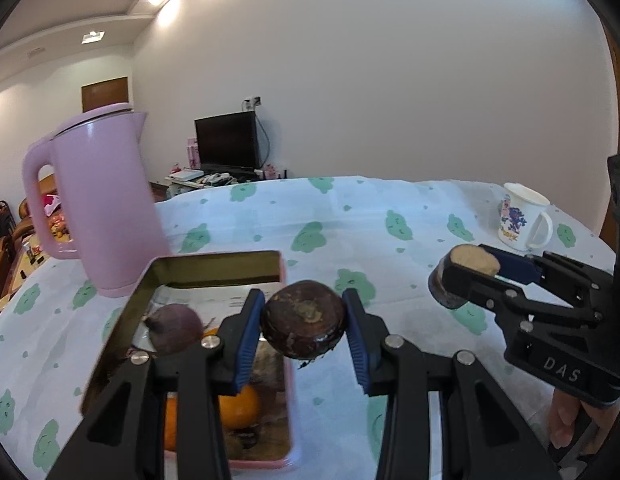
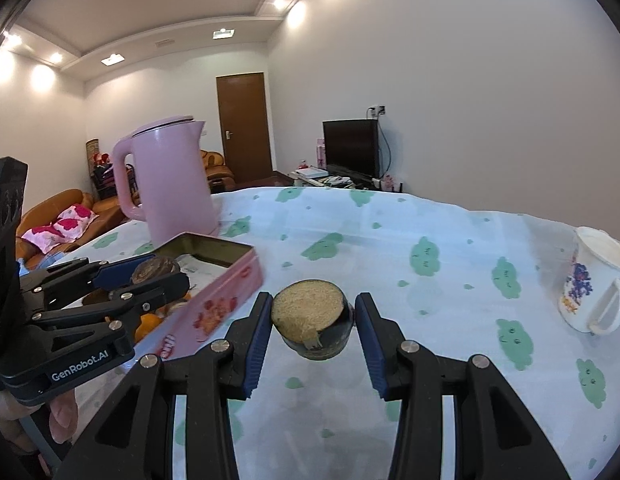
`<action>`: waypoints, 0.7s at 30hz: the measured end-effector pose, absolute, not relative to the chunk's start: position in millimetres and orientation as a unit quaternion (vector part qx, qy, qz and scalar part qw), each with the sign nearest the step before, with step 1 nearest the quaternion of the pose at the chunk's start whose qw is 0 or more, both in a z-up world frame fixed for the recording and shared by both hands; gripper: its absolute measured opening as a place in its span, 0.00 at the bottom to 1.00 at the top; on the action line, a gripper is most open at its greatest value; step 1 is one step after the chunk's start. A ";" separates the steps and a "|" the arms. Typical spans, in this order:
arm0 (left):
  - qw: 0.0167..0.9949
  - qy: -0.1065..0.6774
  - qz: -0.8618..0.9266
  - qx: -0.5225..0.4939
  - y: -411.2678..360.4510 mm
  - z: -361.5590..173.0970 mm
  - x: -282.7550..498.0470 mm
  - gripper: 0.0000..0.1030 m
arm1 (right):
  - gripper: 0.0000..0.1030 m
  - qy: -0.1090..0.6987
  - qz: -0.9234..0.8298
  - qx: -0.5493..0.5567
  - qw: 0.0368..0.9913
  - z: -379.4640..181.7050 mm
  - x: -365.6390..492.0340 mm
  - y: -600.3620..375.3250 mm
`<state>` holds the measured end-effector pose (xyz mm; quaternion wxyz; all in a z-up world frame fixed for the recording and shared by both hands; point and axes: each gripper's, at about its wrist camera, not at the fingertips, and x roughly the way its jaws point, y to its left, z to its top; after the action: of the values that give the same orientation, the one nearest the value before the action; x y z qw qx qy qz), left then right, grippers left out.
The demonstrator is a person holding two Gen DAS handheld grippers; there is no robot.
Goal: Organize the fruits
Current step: 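Lift and carry the brown fruit and yam piece toward the tin box with both grippers, then lower the brown fruit and yam piece into the tin box with both grippers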
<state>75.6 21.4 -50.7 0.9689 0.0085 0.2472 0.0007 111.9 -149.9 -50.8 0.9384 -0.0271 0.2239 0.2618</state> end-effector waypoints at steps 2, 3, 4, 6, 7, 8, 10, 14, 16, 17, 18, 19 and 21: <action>0.969 0.247 0.002 0.004 26.5 -50.6 73.7 0.40 | 0.43 0.224 0.268 -0.029 0.937 -50.3 109.6 -143.6; 0.969 0.246 0.004 0.002 29.2 -50.3 72.3 0.40 | 0.43 0.224 0.270 -0.031 0.936 -50.0 108.4 -140.2; 0.969 0.245 0.005 0.001 31.7 -50.1 70.9 0.40 | 0.43 0.223 0.274 -0.033 0.935 -49.3 106.7 -135.8; 0.969 0.245 0.006 -0.002 37.1 -49.6 68.1 0.40 | 0.43 0.222 0.279 -0.035 0.934 -47.7 104.1 -129.6; 0.969 0.246 0.006 -0.002 38.8 -49.7 67.3 0.40 | 0.43 0.221 0.282 -0.037 0.933 -46.8 102.7 -126.5; 0.969 0.246 0.008 -0.002 41.1 -49.6 66.1 0.40 | 0.43 0.220 0.284 -0.037 0.932 -46.0 101.1 -125.3; 0.970 0.244 0.010 -0.004 46.5 -48.9 64.0 0.40 | 0.43 0.219 0.290 -0.040 0.931 -44.5 98.4 -118.2; 0.969 0.246 0.018 -0.009 58.0 -48.4 61.3 0.40 | 0.43 0.217 0.299 -0.043 0.928 -42.3 95.5 -105.7; 0.969 0.246 0.022 -0.012 63.2 -48.0 59.4 0.40 | 0.43 0.216 0.304 -0.046 0.927 -41.1 94.0 -99.1; 0.969 0.245 0.024 -0.013 65.7 -47.9 58.4 0.40 | 0.43 0.216 0.306 -0.047 0.926 -40.9 93.4 -96.9; 0.969 0.244 0.026 -0.014 68.5 -47.7 57.4 0.40 | 0.43 0.216 0.309 -0.048 0.925 -40.5 93.0 -93.8; 0.969 0.244 0.029 -0.015 70.5 -47.5 57.0 0.40 | 0.43 0.216 0.312 -0.049 0.924 -39.9 92.3 -90.3; 0.969 0.244 0.034 -0.015 75.8 -47.6 56.1 0.40 | 0.43 0.216 0.317 -0.049 0.922 -38.6 92.0 -84.9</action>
<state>56.1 75.8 -47.6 0.9690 -0.0153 0.2443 0.0339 92.0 -84.9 -38.6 0.9222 -0.0488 0.2163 0.3168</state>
